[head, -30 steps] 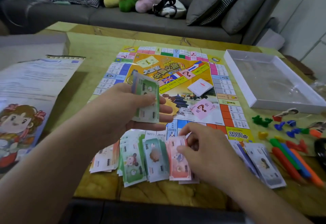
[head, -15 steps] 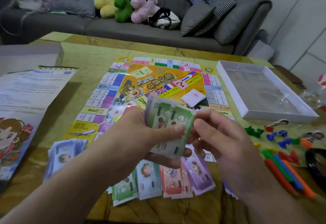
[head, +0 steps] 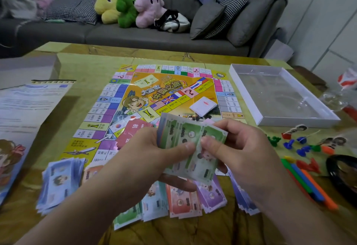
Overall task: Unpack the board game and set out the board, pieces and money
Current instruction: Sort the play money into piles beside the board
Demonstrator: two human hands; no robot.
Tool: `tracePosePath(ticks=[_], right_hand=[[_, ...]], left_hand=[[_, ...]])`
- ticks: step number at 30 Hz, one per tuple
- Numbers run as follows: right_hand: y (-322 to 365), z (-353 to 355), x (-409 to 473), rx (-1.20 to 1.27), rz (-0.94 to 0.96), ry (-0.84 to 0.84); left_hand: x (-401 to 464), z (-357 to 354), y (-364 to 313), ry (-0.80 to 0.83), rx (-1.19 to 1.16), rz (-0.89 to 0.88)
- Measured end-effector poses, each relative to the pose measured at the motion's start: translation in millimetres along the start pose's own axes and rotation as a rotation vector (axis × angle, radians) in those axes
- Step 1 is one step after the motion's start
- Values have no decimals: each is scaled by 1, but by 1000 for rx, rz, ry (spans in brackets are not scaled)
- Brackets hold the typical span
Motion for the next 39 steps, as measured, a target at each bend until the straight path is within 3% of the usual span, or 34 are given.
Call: tracePosePath(ticks=[6,11,19,24,30,39], right_hand=[[-3,0,1,-29,-23,-19],[-4,-5,1,27,-31,37],[-6,-4,2,-46,-28,17],[-5,6,6,-64,-24,-46],[-5,2,4,-54,-40,20],[-5,4,6,-39,-57,21]], left_hand=[[-1,0,-2,-36,-123,46],[-1,5,-1,-75,16,-8],[0,9,1,-178,46,-42],[0,6,-1,-166,-156,30],[3,10,7,-175,43,-18],[1,6,2,-145,22,-37]])
Point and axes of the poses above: each hand's wrist, its own x-axis towards the middle knuckle, its own z-axis out of the back of the hand, y = z × x, the point moved 4 cm from there along x, towards the middle knuckle, and after that the axes turned 3 degrees about y, right-handed, at the moved point
